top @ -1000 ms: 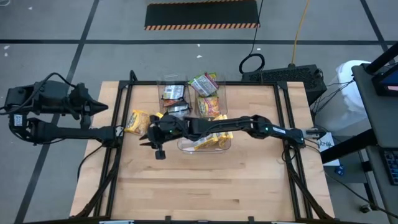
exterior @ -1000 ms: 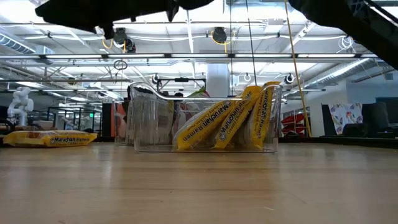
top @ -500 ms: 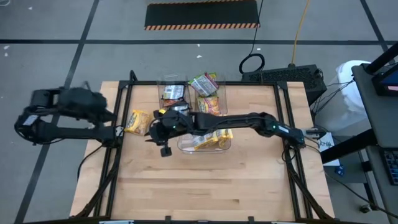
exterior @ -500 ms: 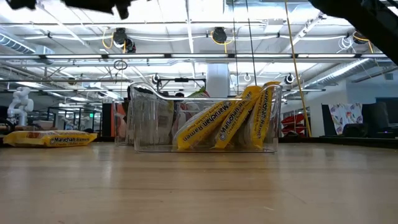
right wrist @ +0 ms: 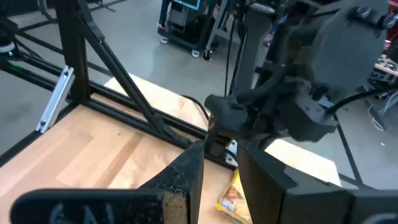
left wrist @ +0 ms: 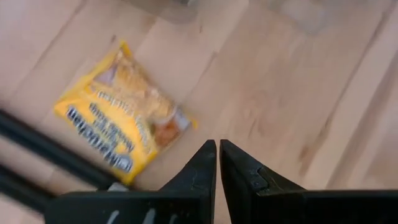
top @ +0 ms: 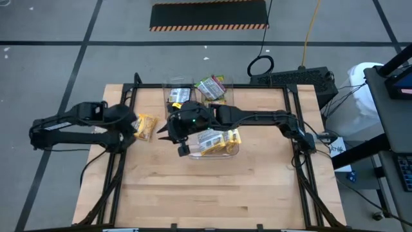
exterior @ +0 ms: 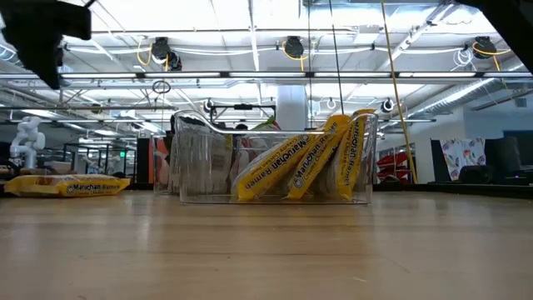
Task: Sort Maruchan noodles
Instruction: Put the green noodle pack into the top right transparent bin
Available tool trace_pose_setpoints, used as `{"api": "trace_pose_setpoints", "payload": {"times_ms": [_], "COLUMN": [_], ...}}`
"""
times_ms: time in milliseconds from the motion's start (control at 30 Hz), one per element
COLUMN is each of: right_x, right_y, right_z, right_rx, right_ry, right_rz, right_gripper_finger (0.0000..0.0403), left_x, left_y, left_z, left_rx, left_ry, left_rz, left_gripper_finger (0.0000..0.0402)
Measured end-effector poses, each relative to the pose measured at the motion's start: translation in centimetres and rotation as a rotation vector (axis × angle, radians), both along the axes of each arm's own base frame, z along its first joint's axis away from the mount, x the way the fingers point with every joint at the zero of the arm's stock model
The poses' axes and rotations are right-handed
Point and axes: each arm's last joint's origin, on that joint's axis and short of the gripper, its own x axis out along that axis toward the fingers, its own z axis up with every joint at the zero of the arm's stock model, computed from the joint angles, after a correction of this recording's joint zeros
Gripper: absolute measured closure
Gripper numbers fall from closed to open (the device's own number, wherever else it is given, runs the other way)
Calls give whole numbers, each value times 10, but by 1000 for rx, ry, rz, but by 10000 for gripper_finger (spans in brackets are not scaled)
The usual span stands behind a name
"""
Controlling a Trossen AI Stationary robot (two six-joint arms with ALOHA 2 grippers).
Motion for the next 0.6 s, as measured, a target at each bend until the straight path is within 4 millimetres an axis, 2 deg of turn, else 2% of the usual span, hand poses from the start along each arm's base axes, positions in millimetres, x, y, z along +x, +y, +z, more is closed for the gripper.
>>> {"api": "trace_pose_setpoints", "payload": {"times_ms": [100,300,600], "right_x": [-7,-13,-14], "right_y": [-4,-9,-8], "right_z": [4,7,6], "right_rx": [-10,-11,-10], "right_ry": [30,63,83], "right_rz": [-8,-18,-13], "right_gripper_finger": [310,310,310], "left_x": [11,27,46], "left_y": [3,12,26], "left_z": [-10,-39,-68], "left_rx": [-17,-29,-23], "left_ry": [-15,150,236], "left_rz": [71,213,300], "left_gripper_finger": [376,376,376]}}
